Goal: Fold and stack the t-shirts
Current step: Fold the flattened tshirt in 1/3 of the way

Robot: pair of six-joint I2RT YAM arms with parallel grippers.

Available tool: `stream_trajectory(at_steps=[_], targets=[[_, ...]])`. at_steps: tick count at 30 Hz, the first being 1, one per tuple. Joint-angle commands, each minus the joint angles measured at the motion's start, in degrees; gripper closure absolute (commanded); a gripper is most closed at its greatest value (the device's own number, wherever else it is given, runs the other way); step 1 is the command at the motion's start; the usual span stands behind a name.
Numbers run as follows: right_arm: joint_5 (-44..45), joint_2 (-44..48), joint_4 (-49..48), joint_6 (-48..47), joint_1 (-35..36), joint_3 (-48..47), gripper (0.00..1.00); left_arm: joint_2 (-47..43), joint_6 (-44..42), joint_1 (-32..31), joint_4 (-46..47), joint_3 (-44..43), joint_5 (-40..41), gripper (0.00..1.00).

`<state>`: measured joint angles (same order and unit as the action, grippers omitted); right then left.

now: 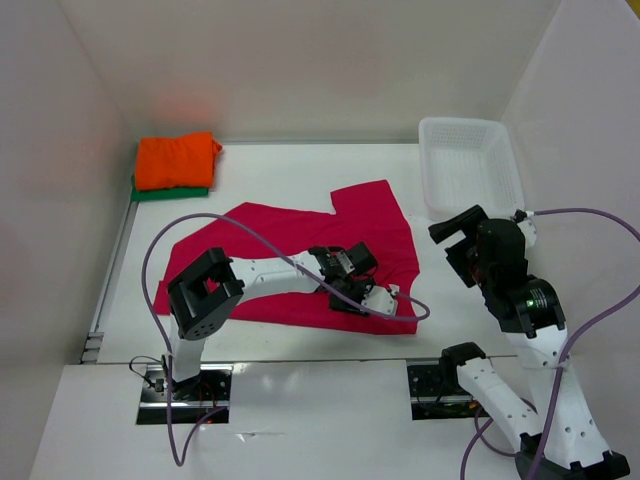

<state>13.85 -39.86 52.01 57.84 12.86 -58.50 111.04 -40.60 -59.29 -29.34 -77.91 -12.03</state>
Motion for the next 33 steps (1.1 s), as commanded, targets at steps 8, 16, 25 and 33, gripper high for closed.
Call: stream_trajectory(at_steps=[8, 16, 25, 33], targets=[[1.36, 1.35, 0.11, 0.34, -0.38, -1.35, 0.0, 1.71, -1.41, -0.65, -0.11, -1.54, -1.5, 0.6], [1.36, 2.5, 0.11, 0.34, -0.38, -0.83, 0.0, 2.33, -1.41, -0.65, -0.1, -2.07, -0.89, 0.67], [0.83, 2.5, -0.5, -0.28, -0.38, -0.3, 0.0, 2.33, -1.41, -0.65, 0.42, -3.39, -0.36, 0.82], [0.3, 3.03, -0.5, -0.28, -0.38, -0.3, 0.0, 2.86, -0.71, -0.13, 0.95, -3.39, -0.36, 0.95]])
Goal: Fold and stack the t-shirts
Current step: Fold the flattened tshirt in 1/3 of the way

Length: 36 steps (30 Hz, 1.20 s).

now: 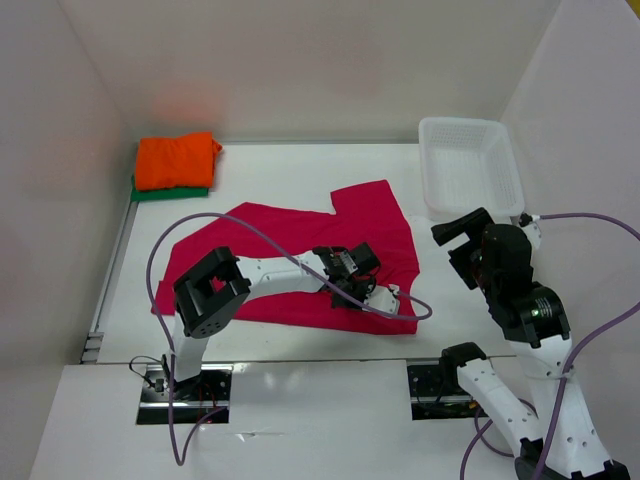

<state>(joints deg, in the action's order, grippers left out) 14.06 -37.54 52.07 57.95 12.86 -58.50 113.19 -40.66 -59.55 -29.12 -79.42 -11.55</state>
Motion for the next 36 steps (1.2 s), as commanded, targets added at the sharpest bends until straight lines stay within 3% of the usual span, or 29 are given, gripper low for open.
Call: stream_trajectory(at_steps=[1, 14, 31, 35, 36], targets=[[0.09, 0.71, -0.57, -0.39, -0.38, 0.22, 0.0, 0.72, 0.23, 0.74, 0.74, -1.88, -0.32, 0.96], [-0.96, 0.19, -1.19, -0.39, -0.38, 0.76, 0.0, 1.24, 12.8, 14.45, 1.35, -6.53, -4.71, 1.0], [-1.5, -2.19, -1.71, -1.44, -0.38, -0.3, 0.0, 4.76, 27.29, 25.09, 3.28, -5.92, -5.24, 1.0], [-3.24, -5.42, -0.58, -3.19, -0.38, 0.76, 0.0, 4.76, 28.54, 25.71, 3.28, -5.32, -5.76, 0.9], [-3.95, -6.4, -0.57, -3.72, -0.38, 1.45, 0.0, 4.76, 28.54, 25.71, 3.28, -5.31, -5.76, 0.75]])
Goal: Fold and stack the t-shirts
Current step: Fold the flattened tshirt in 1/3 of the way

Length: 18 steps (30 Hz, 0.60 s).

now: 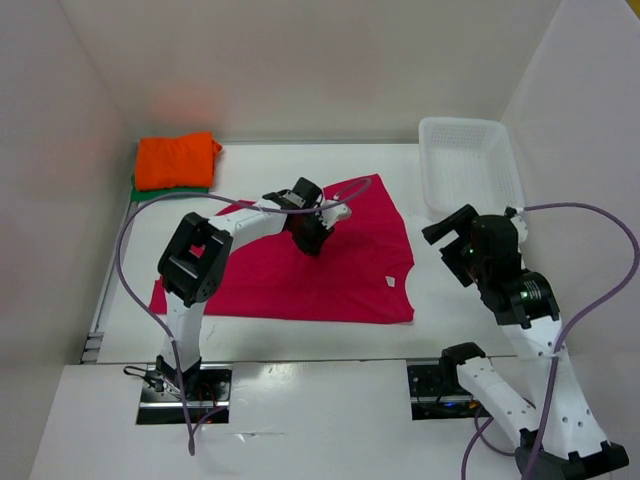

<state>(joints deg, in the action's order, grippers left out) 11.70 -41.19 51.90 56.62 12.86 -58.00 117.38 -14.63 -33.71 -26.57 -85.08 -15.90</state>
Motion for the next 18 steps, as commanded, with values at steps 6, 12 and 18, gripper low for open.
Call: stream_trajectory(at_steps=[6, 12, 18], targets=[[-5.11, -12.05, 1.97, -5.2, 0.32, 3.24, 0.0, 0.04, 3.73, -0.12, 0.73, 0.88, -2.73, 0.46], [-1.52, -17.41, 4.87, -4.06, 4.36, 3.24, 0.0, -4.08, 4.78, 0.4, -0.5, 0.01, 0.6, 0.34], [3.67, -30.34, 6.37, -0.81, 16.66, 2.01, 0.0, -11.82, 4.79, 2.59, -4.45, -2.29, 6.75, 0.22]])
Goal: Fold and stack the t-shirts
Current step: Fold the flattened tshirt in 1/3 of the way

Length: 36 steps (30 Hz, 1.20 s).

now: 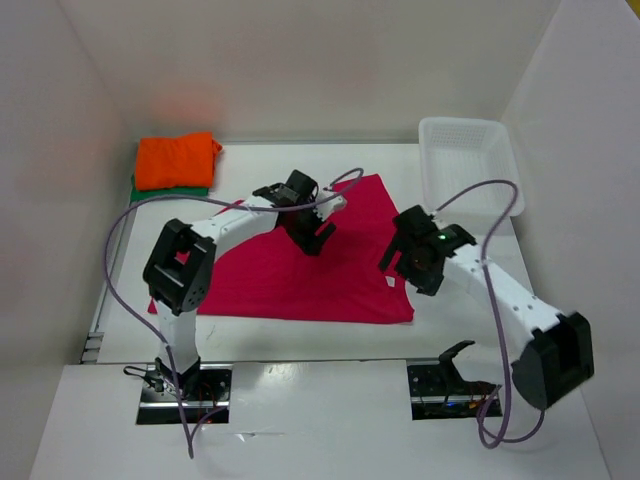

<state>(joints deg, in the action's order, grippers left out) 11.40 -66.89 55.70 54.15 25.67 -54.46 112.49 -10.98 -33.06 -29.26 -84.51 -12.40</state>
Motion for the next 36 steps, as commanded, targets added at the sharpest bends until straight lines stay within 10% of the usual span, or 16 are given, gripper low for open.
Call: stream_trajectory(at_steps=[1, 15, 30, 36], targets=[[3.98, -7.09, 2.57, 1.66, 3.86, -2.23, 0.0, -9.19, 1.14, 2.73, -2.9, -2.85, 4.05, 0.19], [-5.76, -2.45, -3.75, 12.38, 6.32, 12.17, 0.0, -39.18, -7.13, 32.7, -8.36, 31.92, 21.45, 0.13], [-4.46, -14.14, -14.66, 13.96, 6.85, 17.1, 0.01, -32.34, -12.57, 42.89, -1.51, 40.57, 28.32, 0.09], [-3.93, -8.09, -14.05, 15.45, 6.85, 18.16, 0.77, -27.76, -17.39, 47.3, -0.98, 40.29, 25.33, 0.11]])
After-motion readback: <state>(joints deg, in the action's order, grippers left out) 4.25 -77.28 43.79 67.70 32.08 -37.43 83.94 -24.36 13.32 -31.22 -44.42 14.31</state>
